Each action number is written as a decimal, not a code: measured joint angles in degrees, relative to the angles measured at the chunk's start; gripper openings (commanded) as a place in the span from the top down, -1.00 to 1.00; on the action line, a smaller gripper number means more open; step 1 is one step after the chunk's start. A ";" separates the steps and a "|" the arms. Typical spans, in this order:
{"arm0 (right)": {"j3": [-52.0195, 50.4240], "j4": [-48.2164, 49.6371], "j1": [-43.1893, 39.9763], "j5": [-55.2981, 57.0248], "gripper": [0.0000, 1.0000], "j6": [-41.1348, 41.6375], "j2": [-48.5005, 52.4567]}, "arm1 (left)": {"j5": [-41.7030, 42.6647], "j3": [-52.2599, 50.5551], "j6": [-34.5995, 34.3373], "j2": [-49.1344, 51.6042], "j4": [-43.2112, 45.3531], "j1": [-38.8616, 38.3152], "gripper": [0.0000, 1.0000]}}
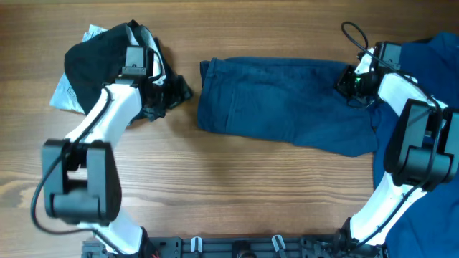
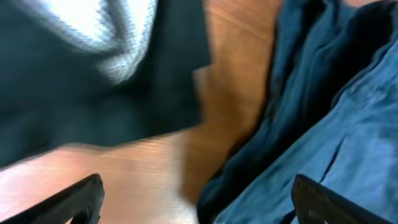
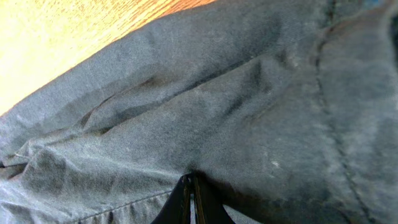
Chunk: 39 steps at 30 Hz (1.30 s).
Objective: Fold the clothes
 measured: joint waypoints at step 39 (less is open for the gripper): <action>-3.72 -16.26 1.07 2.08 0.89 2.58 -36.09 | -15.26 29.33 7.87 -7.76 -33.46 -6.08 0.92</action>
